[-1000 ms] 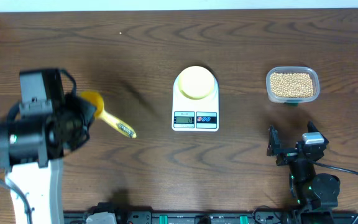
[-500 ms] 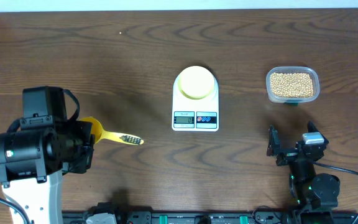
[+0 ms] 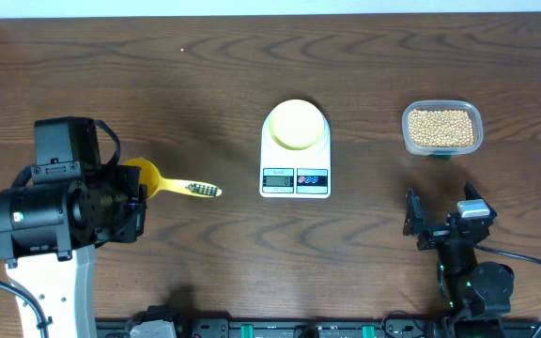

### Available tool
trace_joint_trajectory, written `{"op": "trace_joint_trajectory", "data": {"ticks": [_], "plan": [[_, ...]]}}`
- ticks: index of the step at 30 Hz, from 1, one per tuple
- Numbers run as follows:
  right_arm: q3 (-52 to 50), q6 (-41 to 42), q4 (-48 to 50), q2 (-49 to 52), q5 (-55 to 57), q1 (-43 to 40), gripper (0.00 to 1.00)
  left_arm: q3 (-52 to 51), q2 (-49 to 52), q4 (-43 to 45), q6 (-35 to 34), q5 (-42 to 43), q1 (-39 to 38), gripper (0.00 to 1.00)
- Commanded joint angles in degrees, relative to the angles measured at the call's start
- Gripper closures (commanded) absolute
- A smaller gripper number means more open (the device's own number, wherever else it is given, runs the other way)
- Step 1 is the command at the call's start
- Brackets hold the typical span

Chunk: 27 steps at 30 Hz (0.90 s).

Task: Scoop item into bowl and weigh 50g on scale
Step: 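Lift the yellow scoop with the left gripper toward the scale, then swing the right gripper over the scale toward the held scoop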

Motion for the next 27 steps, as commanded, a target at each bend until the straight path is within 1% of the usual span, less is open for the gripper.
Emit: {"op": "trace_joint_trajectory", "data": {"ticks": [1,3,5,7,10,13,17,21,24,26,27], "plan": [[-0.09,-0.17,2.38,-0.33,-3.39,0.37,0.01,0.7,0.81,0.52,-0.61,0.02,0.02,0.93],[-0.07,0.74,4.39,-0.33,-5.86,0.37,0.01,0.7,1.07,0.55,-1.55,0.0,0.02,0.93],[0.52,8.26,6.78,-0.31,-6.82,0.35,0.01,0.7,1.46,0.61,-4.44,0.02,0.02,0.93],[1.86,12.13,7.3,-0.31,-7.72,0.13,0.01,0.7,1.73,1.03,-6.49,0.02,0.02,0.93],[5.92,12.68,5.81,0.7,-9.27,-0.39,0.01,0.7,2.03,2.97,-7.28,0.04,0.02,0.93],[12.7,12.04,1.88,4.98,-12.07,-1.51,0.01,0.7,2.16,5.31,-7.3,0.68,0.02,0.93],[23.89,8.66,-3.21,16.2,-17.81,-3.37,0.01,0.7,2.38,7.56,-7.48,4.17,0.02,0.93],[37.53,6.38,-10.6,32.06,-26.95,-5.2,0.01,0.7,2.75,8.07,-7.5,4.28,0.02,0.93],[47.5,6.43,-16.26,44.7,-37.31,-5.84,0.01,0.7,3.13,8.02,-7.45,4.28,0.02,0.92],[52.89,6.58,-18.21,52.37,-46.53,-5.84,0.01,0.7,3.3,8.02,-7.45,4.31,0.02,0.93],[55.36,6.64,-17.86,56.57,-53.55,-5.84,0.01,0.7,3.34,8.0,-7.43,4.28,0.02,0.93]]}}
